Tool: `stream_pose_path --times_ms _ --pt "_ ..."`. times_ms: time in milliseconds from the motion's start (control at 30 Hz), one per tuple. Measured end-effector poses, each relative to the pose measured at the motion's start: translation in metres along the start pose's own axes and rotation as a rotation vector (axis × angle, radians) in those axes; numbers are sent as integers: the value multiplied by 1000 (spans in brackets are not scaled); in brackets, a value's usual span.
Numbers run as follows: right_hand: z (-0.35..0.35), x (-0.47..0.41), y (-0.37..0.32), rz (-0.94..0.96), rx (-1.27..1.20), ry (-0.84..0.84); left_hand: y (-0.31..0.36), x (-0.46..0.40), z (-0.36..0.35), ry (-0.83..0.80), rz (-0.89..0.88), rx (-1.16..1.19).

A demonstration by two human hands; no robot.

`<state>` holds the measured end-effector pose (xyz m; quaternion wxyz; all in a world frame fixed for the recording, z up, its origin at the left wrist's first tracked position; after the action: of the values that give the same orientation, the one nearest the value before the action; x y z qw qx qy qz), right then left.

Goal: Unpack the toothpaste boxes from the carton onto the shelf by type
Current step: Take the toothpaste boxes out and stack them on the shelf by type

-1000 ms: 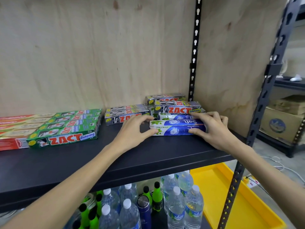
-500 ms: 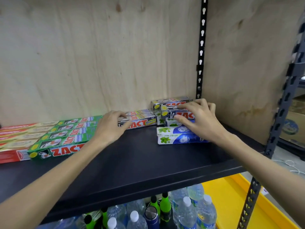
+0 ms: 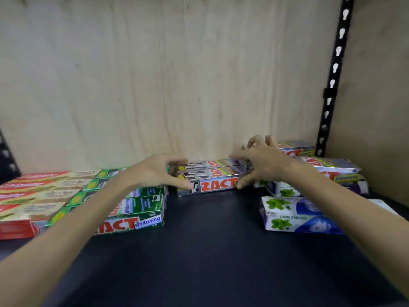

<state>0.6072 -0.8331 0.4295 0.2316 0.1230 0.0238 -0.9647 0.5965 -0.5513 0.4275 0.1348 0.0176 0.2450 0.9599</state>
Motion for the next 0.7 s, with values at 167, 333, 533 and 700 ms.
stream_pose_path --times_ms 167,333,533,700 --pt "-9 -14 9 49 130 -30 -7 -6 3 52 15 -64" --pt "-18 -22 11 101 219 -42 -5 -8 4 73 0 -126" --pt "-20 -25 5 139 214 -74 -6 -1 8 91 -8 -174" --pt "-21 -29 -7 164 234 -45 -15 7 13 100 12 -135"
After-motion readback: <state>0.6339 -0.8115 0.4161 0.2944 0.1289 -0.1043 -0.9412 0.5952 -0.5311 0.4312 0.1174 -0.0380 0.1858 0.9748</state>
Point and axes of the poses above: each hand's wrist, its own x-axis away from the middle knuckle, its own z-axis out of the back of the hand, y = z × x, the point moved 3 cm from there along -x, towards the middle knuckle, and after that the axes turned 5 degrees about z, right-handed, at the moved point
